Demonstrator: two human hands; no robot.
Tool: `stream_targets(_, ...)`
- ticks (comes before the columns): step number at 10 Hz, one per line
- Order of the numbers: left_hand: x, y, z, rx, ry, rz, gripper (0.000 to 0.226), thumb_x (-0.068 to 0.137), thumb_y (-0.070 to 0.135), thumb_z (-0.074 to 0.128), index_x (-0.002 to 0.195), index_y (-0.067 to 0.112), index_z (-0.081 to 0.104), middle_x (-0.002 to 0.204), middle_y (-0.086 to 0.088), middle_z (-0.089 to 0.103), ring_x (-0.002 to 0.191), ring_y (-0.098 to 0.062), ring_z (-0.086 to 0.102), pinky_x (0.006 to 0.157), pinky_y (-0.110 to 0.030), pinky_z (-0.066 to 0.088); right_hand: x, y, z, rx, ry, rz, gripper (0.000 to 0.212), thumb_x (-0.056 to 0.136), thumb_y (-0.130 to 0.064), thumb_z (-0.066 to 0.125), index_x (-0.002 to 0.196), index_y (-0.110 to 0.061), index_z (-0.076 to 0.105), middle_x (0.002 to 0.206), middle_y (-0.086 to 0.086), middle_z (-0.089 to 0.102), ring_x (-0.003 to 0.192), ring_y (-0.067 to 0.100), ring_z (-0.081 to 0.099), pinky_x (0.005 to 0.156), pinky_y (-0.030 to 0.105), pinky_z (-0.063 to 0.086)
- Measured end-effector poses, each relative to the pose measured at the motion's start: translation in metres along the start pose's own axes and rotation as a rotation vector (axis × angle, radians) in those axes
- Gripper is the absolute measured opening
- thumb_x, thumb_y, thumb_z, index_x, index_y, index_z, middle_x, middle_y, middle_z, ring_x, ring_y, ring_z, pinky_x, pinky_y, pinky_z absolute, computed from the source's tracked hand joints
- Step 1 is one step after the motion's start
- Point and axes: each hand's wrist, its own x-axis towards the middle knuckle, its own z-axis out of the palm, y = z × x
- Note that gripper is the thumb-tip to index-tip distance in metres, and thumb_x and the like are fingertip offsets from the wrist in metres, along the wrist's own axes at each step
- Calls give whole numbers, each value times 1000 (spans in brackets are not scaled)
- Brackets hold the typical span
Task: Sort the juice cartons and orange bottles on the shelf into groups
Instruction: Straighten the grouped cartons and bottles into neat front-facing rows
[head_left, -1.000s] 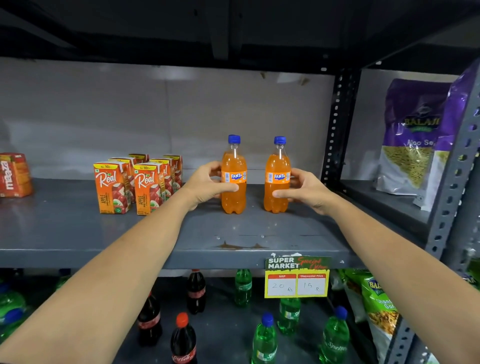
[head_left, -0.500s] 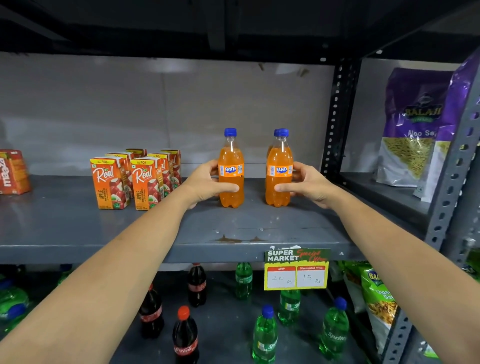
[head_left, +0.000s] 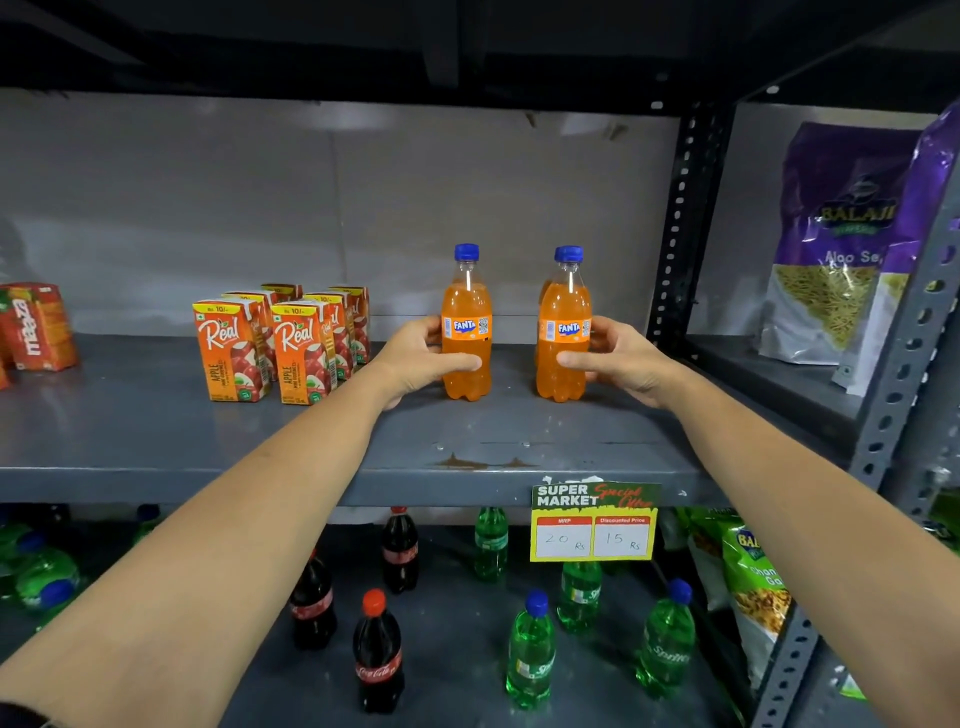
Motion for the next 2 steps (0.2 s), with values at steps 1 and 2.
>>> stream_targets(1, -11, -1, 2, -9, 72, -23, 68, 73, 28, 78, 131, 15, 44, 131, -6, 55, 119, -21, 53, 94, -34, 46, -5, -1, 1, 140, 102, -20, 35, 87, -32, 62, 116, -17, 51, 115, 6, 61, 113, 24, 58, 93, 41, 51)
stream_targets(2, -24, 3, 3, 48, 140, 16, 76, 72, 39, 77, 133, 13, 41, 134, -4, 51, 122, -19, 49, 99, -37, 44, -13, -5, -1, 216, 259, -90, 25, 91, -41, 53, 104, -21, 58, 108, 3, 64, 110, 24, 59, 97, 44, 49)
